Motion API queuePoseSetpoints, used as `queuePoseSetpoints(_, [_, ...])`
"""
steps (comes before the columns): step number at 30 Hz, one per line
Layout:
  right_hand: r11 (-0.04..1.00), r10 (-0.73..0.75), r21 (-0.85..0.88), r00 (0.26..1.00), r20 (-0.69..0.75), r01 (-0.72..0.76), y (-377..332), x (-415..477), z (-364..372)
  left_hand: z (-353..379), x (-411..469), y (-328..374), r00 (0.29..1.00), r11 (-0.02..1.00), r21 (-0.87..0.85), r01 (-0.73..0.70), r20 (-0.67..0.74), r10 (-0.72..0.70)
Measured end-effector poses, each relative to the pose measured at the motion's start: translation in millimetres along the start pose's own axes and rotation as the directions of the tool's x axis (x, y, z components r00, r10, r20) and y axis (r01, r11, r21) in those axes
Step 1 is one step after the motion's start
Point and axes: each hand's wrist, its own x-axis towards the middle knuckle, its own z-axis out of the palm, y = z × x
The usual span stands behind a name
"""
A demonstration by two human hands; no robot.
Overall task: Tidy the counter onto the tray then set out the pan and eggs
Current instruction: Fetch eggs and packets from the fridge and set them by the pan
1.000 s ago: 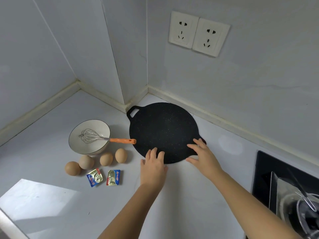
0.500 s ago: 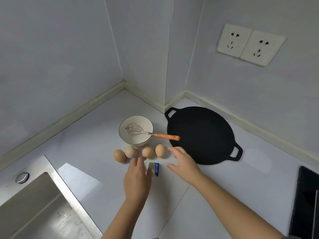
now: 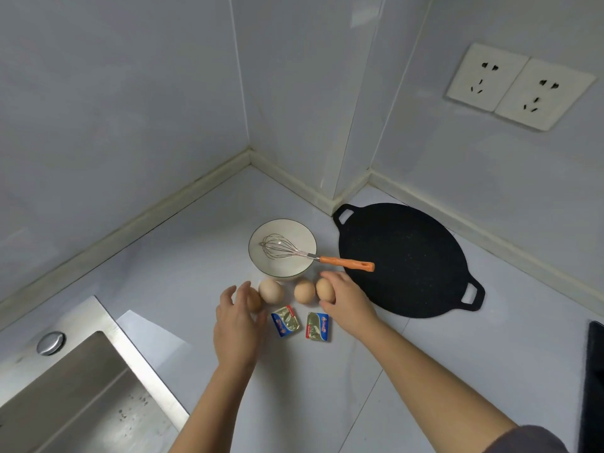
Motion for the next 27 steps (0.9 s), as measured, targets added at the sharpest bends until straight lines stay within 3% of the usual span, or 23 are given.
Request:
queuePoseSetpoints(10, [0.992,0.015,0.126,0.996,-0.088,-0.004,10,-27,11,-7,1,-8,0.999,0.980,-0.196,0.041,0.032,-0.035])
queuePoseSetpoints(14, [0.966,0.074,0.256,0.979,-0.190,-0.024,28,-53,8,-6,-27,13,0.982,0.950,-0.264,-0.165,0.047,0.183])
queuePoseSetpoints(18, [0.944,0.164,0.322,0.951,-0.262,-0.074,60,-85,-5,22,-56,57,0.838,0.855,-0.274,-0.439,0.218,0.500])
queuePoseSetpoints(24, [0.907,0.360,0.349,0.867,-0.344,-0.238,145,-137,-59,92,-81,147,0.568,0.707,-0.247,-0.662,0.450,0.689])
queuePoseSetpoints(27, [0.874,0.457,0.347,0.814,-0.357,-0.339,191,-158,-90,125,-88,193,0.476,0.641,-0.243,-0.728,0.492,0.729])
